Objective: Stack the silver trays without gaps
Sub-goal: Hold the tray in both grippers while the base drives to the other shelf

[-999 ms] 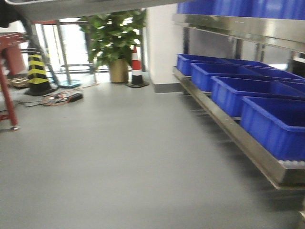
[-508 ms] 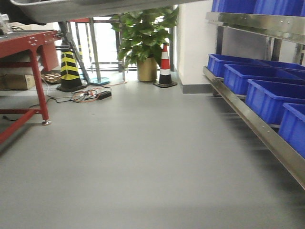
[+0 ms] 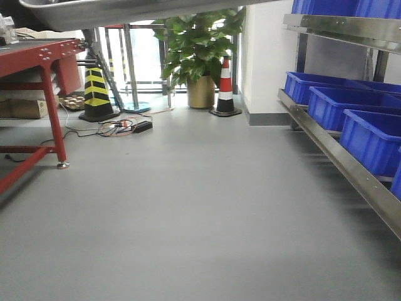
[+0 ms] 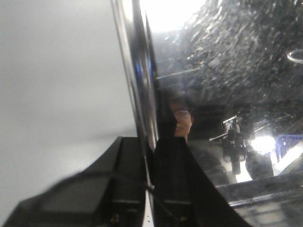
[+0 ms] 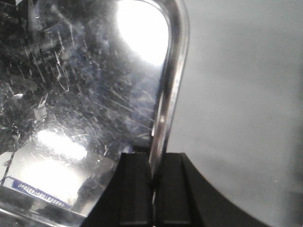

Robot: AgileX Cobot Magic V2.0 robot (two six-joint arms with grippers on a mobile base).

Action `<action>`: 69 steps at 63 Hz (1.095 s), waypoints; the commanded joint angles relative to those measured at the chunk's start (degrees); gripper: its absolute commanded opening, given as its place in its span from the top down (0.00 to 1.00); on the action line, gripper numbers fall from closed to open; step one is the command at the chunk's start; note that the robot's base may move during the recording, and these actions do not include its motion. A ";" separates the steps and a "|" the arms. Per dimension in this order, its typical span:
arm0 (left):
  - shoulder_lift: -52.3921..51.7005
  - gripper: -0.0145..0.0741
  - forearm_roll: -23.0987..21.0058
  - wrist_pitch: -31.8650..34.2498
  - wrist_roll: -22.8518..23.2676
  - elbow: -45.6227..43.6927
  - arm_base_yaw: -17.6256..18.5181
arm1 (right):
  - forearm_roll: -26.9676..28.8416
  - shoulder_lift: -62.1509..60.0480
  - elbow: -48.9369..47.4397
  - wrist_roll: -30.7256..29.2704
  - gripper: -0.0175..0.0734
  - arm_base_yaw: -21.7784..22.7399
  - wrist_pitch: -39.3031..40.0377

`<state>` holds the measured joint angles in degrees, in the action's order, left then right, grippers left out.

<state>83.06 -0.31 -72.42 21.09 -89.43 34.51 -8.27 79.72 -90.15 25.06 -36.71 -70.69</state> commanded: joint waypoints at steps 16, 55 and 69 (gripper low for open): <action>-1.86 0.89 -4.34 -2.31 -1.50 -1.69 0.90 | 2.36 -2.08 -1.64 -1.20 0.75 -0.39 6.70; -1.86 0.89 -4.48 -2.31 -1.50 -1.69 0.90 | 2.36 -2.08 -1.64 -1.20 0.75 -0.39 6.70; -1.86 0.89 -5.21 -2.31 -1.50 -1.69 0.90 | 2.36 -2.08 -1.64 -1.20 0.75 -0.39 6.64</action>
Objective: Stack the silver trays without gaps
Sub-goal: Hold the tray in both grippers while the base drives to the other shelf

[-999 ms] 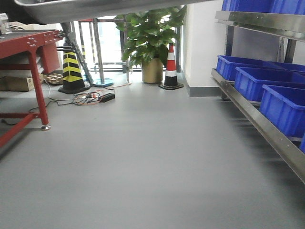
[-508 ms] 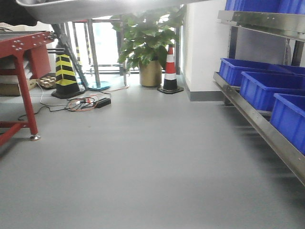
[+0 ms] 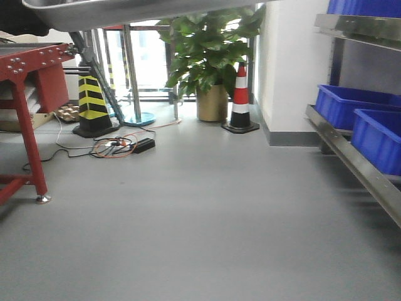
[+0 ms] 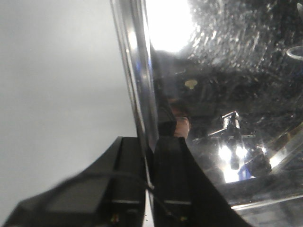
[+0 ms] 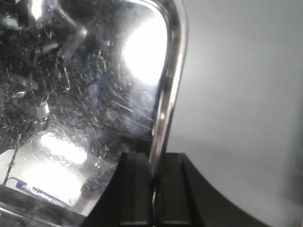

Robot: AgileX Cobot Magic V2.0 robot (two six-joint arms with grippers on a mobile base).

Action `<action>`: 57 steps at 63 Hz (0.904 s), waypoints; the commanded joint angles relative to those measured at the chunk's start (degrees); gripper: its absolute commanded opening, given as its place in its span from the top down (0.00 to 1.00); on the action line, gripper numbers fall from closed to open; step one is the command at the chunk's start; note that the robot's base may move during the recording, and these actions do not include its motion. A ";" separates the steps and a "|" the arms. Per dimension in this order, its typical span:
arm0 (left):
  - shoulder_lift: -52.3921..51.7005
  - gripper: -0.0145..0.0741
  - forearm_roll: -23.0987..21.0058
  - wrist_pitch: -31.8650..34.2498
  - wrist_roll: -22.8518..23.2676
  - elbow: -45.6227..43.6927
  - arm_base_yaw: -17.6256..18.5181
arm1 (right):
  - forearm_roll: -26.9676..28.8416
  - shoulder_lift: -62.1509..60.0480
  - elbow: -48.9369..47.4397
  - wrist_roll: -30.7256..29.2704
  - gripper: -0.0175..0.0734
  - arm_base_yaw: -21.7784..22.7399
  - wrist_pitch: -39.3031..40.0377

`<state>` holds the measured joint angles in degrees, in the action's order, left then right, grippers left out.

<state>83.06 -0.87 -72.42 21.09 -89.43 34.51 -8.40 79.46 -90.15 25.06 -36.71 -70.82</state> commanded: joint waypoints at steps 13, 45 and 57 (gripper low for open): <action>-1.86 0.89 -5.09 -2.31 -1.50 -1.69 0.90 | 2.54 -1.82 -1.64 -1.20 0.75 -0.39 6.72; -1.86 0.89 -6.28 -2.31 -1.50 -1.69 0.90 | 2.52 -1.76 -1.64 -1.20 0.75 -0.39 6.79; -1.86 0.89 -6.28 -2.31 -1.50 -1.69 0.90 | 2.52 -1.76 -1.64 -1.20 0.75 -0.39 6.78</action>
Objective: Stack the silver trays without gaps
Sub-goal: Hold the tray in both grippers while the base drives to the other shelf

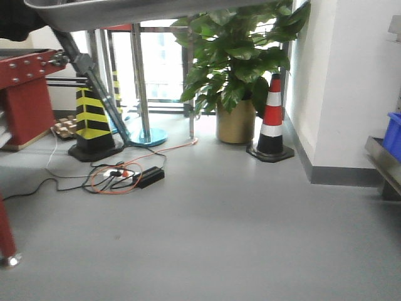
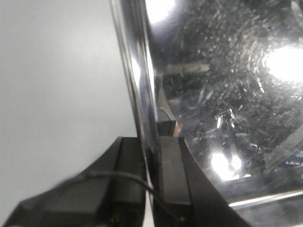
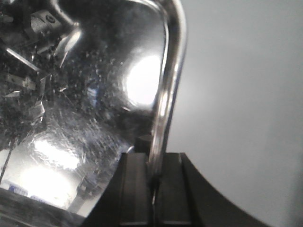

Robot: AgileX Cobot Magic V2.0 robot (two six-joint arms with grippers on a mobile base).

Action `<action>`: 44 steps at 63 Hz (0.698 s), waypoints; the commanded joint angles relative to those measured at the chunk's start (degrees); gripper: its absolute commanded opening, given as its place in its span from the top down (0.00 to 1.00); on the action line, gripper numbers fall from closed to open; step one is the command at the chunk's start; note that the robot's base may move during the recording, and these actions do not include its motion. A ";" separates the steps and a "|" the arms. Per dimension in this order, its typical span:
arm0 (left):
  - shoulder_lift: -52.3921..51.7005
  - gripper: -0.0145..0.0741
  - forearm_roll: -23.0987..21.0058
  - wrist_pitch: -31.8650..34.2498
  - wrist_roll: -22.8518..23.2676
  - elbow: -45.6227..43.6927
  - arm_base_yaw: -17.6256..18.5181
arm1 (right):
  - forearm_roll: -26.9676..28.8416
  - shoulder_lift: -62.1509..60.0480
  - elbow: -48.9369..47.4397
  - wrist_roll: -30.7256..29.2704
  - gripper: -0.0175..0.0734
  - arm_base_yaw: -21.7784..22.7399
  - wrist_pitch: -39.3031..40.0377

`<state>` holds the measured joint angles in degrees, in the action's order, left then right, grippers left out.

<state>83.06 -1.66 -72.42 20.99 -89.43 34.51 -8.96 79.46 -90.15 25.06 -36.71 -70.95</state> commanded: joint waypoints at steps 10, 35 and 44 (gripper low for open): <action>-1.86 0.89 -5.50 -2.31 -1.39 -1.69 0.90 | 3.08 -1.76 -1.64 -1.20 0.75 -0.39 6.91; -0.84 0.89 -5.50 -2.09 -1.39 -1.69 0.77 | 3.08 -1.70 -1.64 -1.20 0.75 -0.39 6.96; -0.34 0.89 -5.72 -2.06 -1.39 -1.69 0.77 | 3.08 -1.70 -1.64 -1.20 0.75 -0.39 6.96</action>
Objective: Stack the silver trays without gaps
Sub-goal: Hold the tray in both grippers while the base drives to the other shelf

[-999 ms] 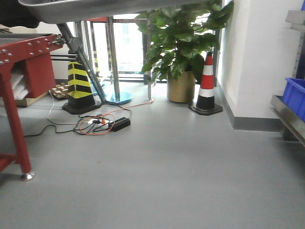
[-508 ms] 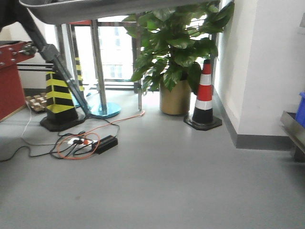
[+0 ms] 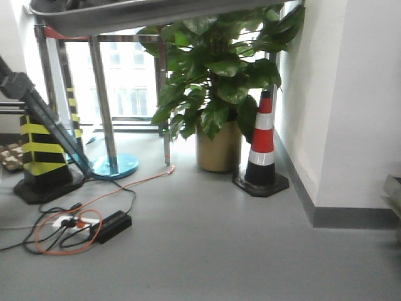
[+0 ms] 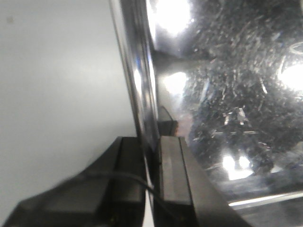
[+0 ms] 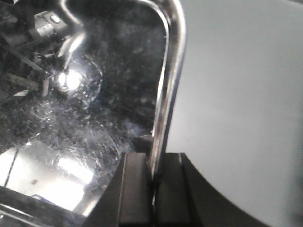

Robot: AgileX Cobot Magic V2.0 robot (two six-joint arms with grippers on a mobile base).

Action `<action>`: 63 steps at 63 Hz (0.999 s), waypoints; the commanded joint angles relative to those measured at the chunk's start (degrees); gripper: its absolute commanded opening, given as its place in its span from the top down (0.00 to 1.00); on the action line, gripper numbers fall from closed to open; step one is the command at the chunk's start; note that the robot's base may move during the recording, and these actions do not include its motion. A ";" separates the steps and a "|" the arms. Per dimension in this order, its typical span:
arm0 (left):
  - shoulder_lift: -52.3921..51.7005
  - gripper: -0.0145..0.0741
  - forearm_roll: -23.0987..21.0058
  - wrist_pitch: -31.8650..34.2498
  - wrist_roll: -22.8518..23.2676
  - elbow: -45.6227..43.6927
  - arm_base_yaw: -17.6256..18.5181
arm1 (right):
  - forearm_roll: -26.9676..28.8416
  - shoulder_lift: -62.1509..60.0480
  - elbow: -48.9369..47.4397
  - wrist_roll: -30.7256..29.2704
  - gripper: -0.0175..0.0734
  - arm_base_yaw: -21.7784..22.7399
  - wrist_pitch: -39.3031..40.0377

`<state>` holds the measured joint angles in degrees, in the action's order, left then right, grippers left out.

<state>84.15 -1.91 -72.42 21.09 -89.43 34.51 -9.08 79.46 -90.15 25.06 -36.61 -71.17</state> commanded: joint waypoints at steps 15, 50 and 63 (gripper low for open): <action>-1.19 0.89 -5.35 -2.06 -1.50 -1.69 0.77 | 3.20 -1.70 -1.64 -1.20 0.75 -0.49 7.19; -0.94 0.89 -5.22 -1.96 -1.50 -1.69 0.77 | 3.20 -1.65 -1.64 -1.20 0.75 -0.49 7.18; -0.94 0.89 -5.22 -1.96 -1.50 -1.69 0.77 | 3.20 -1.65 -1.64 -1.20 0.75 -0.49 7.18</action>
<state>84.94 -2.00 -72.42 21.21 -89.43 34.30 -9.08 79.46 -90.15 25.06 -36.61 -71.21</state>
